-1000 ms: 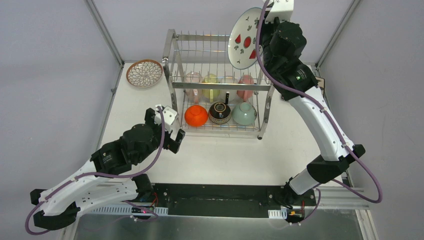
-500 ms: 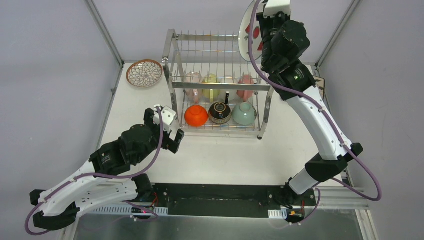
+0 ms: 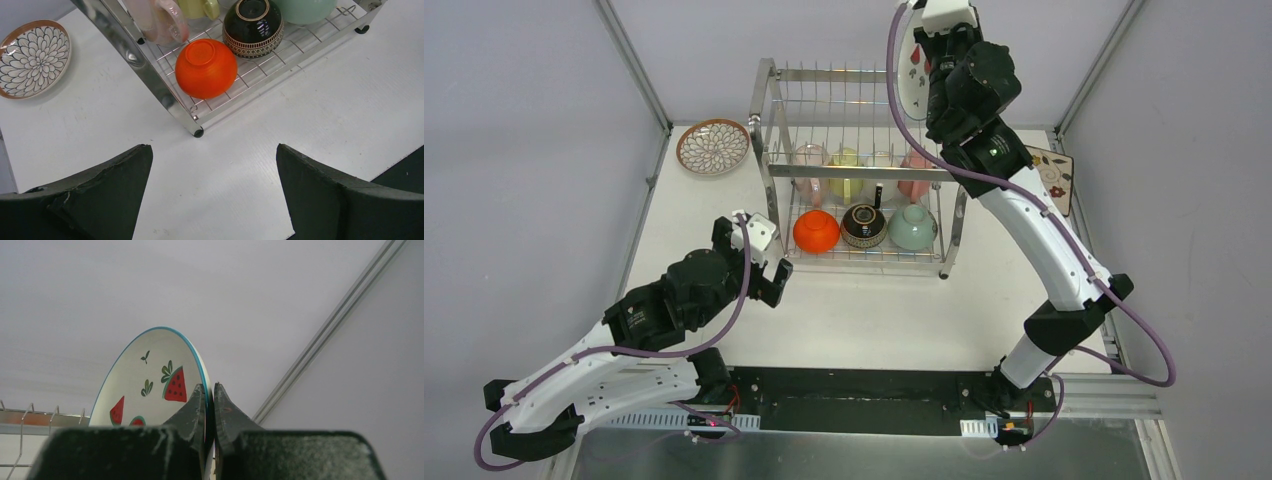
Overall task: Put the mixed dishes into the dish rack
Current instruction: Insert the plate into the dish rack.
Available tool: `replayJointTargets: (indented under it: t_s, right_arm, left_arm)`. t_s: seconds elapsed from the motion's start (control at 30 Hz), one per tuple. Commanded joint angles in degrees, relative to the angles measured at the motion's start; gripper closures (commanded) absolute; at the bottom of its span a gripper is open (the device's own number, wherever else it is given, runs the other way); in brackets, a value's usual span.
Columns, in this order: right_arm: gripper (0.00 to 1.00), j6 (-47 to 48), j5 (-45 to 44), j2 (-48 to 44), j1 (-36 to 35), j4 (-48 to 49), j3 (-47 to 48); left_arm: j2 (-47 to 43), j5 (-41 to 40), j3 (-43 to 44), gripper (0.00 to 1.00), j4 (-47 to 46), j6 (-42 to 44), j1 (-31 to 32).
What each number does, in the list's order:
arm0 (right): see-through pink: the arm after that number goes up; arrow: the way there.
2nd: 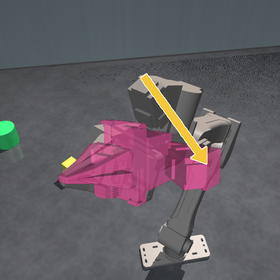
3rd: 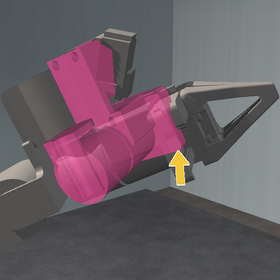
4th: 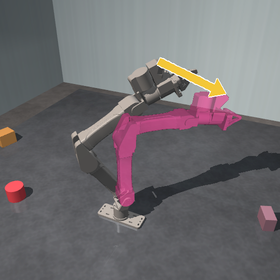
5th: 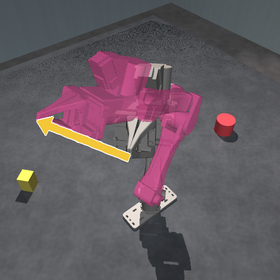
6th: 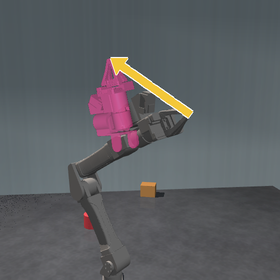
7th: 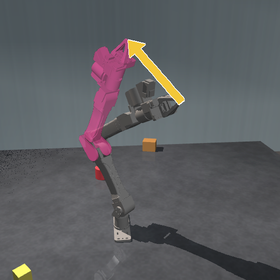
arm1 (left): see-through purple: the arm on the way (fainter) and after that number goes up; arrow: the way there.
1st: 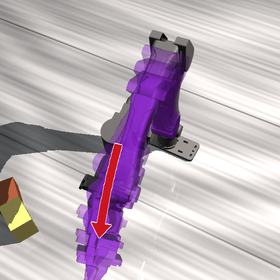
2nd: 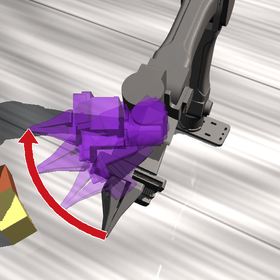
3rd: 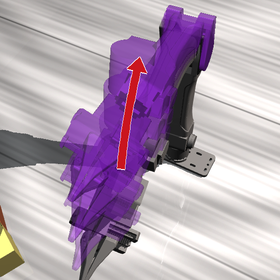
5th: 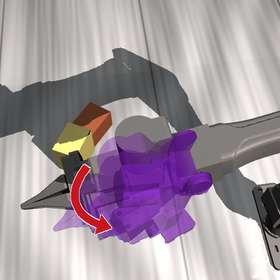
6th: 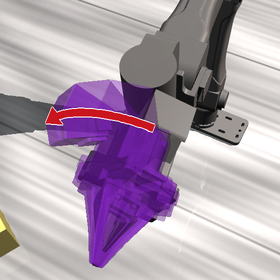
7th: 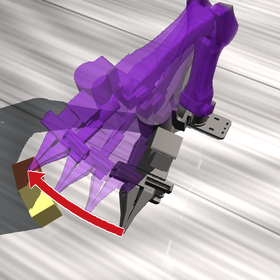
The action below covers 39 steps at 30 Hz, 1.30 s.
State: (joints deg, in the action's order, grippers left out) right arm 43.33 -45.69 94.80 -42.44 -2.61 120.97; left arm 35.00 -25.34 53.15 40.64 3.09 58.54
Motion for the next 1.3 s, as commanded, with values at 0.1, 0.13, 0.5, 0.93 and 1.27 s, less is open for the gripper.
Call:
replayJointTargets:
  t_s: [0.1,0.13,0.5,0.93,1.27]
  right_arm:
    - [1.00,4.5,-0.7,-2.1,-0.6,9.8,3.9]
    - [1.00,4.7,-0.7,-2.4,-0.7,9.9,3.6]
    - [1.00,9.6,-3.0,-2.3,-1.2,12.6,0.1]
    - [1.00,9.5,-4.6,-2.9,-1.9,12.6,-3.6]
    - [1.00,11.3,-7.4,-0.8,-3.0,13.0,-6.1]
  left_arm:
    - [-0.9,0.9,-0.1,0.01,-1.9,0.5,0.2]
    - [-0.9,1.0,-0.2,0.01,-1.9,0.5,0.2]
    - [-0.2,1.2,0.0,0.01,-1.9,0.7,0.2]
    - [-0.1,2.0,-0.1,0.01,-1.9,0.9,0.2]
    - [-0.8,1.8,-0.2,0.01,-1.9,0.9,0.2]
